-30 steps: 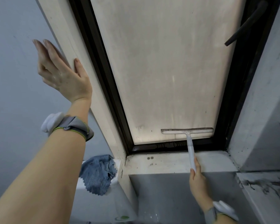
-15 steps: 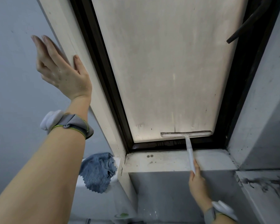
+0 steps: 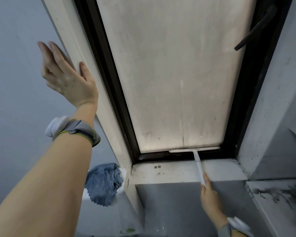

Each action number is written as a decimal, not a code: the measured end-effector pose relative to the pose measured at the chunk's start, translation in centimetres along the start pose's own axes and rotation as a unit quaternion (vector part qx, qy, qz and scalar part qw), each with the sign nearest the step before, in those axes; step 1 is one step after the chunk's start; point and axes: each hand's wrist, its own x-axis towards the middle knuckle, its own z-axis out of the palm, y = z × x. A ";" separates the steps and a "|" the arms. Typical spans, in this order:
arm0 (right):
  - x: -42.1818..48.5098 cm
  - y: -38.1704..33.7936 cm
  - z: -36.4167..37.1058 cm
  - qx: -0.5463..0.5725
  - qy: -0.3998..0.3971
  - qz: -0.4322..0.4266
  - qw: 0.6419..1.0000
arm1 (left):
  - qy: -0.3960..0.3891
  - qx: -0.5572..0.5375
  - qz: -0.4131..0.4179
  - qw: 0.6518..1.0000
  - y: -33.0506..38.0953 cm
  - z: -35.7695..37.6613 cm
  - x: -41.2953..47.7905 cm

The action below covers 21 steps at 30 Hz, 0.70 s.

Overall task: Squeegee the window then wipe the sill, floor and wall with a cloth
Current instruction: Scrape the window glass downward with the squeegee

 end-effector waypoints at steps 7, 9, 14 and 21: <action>-1.4 -3.8 0.4 0.081 0.044 -0.100 0.991 | -0.009 -0.007 0.000 1.000 -0.2 0.0 -0.1; -1.4 -6.1 0.5 0.079 0.053 -0.149 0.984 | -0.009 -0.008 -0.002 1.000 -0.2 0.0 -0.1; -1.0 -10.1 1.3 0.086 0.055 -0.196 0.975 | -0.004 -0.008 0.001 1.000 -0.3 0.1 -0.1; 0.3 -9.8 3.1 0.018 0.020 -0.154 0.988 | 0.009 -0.007 0.008 1.000 -0.6 0.4 0.0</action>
